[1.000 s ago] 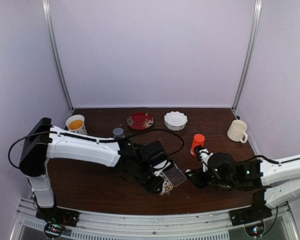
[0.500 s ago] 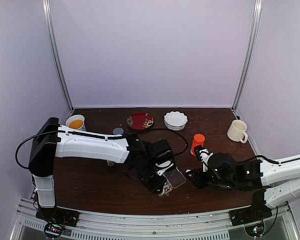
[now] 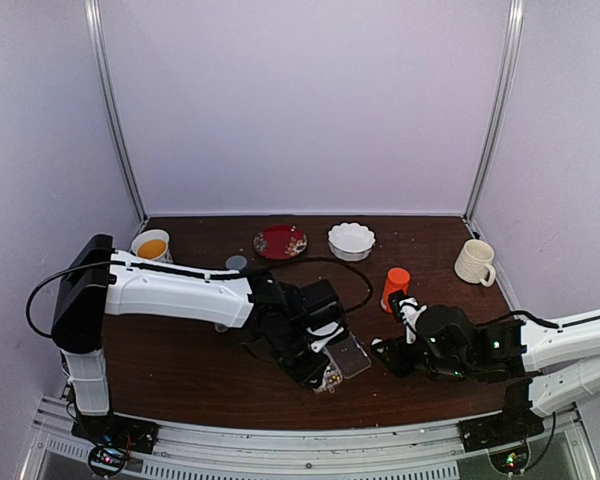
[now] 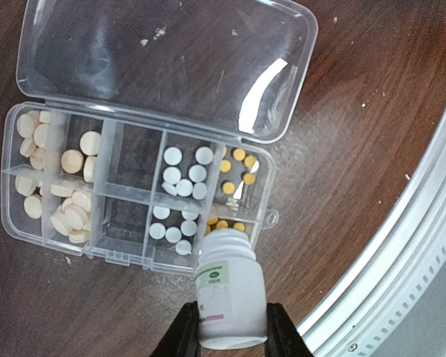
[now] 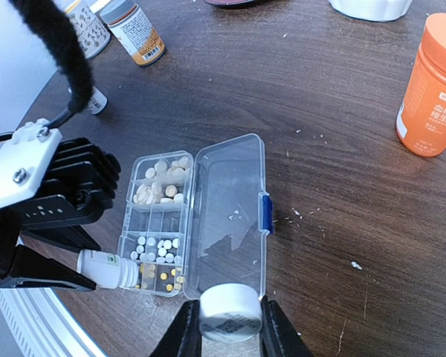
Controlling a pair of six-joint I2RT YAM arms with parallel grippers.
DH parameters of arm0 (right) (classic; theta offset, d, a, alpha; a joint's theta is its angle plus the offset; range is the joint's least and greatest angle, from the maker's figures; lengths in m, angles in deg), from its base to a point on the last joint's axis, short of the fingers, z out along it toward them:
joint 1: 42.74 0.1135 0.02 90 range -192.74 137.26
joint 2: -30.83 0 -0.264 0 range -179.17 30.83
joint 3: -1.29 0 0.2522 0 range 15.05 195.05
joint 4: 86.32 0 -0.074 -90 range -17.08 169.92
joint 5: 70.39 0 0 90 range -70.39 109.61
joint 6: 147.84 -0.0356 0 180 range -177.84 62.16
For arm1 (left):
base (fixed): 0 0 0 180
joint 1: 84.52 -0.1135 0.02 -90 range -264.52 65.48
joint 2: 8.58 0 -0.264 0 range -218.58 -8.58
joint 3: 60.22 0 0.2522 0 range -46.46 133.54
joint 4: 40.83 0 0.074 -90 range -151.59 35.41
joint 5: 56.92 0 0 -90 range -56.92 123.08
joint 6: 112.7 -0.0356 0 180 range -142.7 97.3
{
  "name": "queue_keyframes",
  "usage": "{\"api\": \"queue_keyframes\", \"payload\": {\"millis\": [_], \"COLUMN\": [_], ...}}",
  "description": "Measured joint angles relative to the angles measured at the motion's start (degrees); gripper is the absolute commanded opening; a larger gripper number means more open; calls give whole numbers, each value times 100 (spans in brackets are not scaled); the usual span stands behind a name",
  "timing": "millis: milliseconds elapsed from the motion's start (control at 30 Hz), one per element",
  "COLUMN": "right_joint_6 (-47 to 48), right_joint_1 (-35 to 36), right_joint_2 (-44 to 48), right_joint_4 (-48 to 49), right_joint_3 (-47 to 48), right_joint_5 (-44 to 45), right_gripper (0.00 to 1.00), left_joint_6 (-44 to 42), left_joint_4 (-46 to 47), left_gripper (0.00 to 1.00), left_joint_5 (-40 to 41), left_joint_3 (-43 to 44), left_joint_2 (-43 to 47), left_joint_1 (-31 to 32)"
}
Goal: Sort the pills into containers
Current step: Pour the pill into the compartment of the pill container.
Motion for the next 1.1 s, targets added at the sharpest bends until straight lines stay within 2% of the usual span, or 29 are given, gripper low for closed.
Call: {"api": "queue_keyframes", "payload": {"millis": [367,767,1100], "right_joint_6": [0,0,0], "right_joint_1": [0,0,0], "right_joint_2": [0,0,0], "right_joint_4": [0,0,-2], "right_joint_3": [-2,-4,-4], "right_joint_5": [0,0,0], "right_gripper": [0,0,0], "left_joint_6": [59,177,317], "left_joint_4": [229,702,2190], "left_gripper": [0,0,0], "left_joint_5": [31,-83,-190], "left_joint_3": [-181,-763,-1930], "left_joint_2": [321,496,1043], "left_joint_1": [0,0,0]}}
